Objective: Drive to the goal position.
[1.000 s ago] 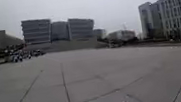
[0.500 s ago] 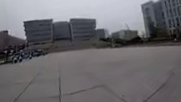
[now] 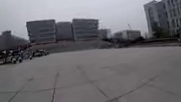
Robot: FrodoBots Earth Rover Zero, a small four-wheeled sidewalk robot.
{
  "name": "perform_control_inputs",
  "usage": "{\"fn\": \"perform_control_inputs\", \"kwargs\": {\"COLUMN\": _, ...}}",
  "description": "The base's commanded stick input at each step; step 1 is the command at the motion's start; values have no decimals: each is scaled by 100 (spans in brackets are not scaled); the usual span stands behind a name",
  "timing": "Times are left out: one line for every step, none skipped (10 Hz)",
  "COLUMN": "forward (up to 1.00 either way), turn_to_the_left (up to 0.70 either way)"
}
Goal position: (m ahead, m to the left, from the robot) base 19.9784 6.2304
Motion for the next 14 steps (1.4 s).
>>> {"fn": "perform_control_inputs", "kwargs": {"forward": 100, "turn_to_the_left": 2}}
{"fn": "perform_control_inputs", "kwargs": {"forward": 100, "turn_to_the_left": 2}}
{"fn": "perform_control_inputs", "kwargs": {"forward": 100, "turn_to_the_left": 2}}
{"fn": "perform_control_inputs", "kwargs": {"forward": 100, "turn_to_the_left": 2}}
{"fn": "perform_control_inputs", "kwargs": {"forward": 100, "turn_to_the_left": 2}}
{"fn": "perform_control_inputs", "kwargs": {"forward": 100, "turn_to_the_left": 2}}
{"fn": "perform_control_inputs", "kwargs": {"forward": 100, "turn_to_the_left": 2}}
{"fn": "perform_control_inputs", "kwargs": {"forward": 100, "turn_to_the_left": 2}}
{"fn": "perform_control_inputs", "kwargs": {"forward": 100, "turn_to_the_left": 2}}
{"fn": "perform_control_inputs", "kwargs": {"forward": 100, "turn_to_the_left": 2}}
{"fn": "perform_control_inputs", "kwargs": {"forward": 100, "turn_to_the_left": 2}}
{"fn": "perform_control_inputs", "kwargs": {"forward": 100, "turn_to_the_left": 2}}
{"fn": "perform_control_inputs", "kwargs": {"forward": 100, "turn_to_the_left": 2}}
{"fn": "perform_control_inputs", "kwargs": {"forward": 100, "turn_to_the_left": 2}}
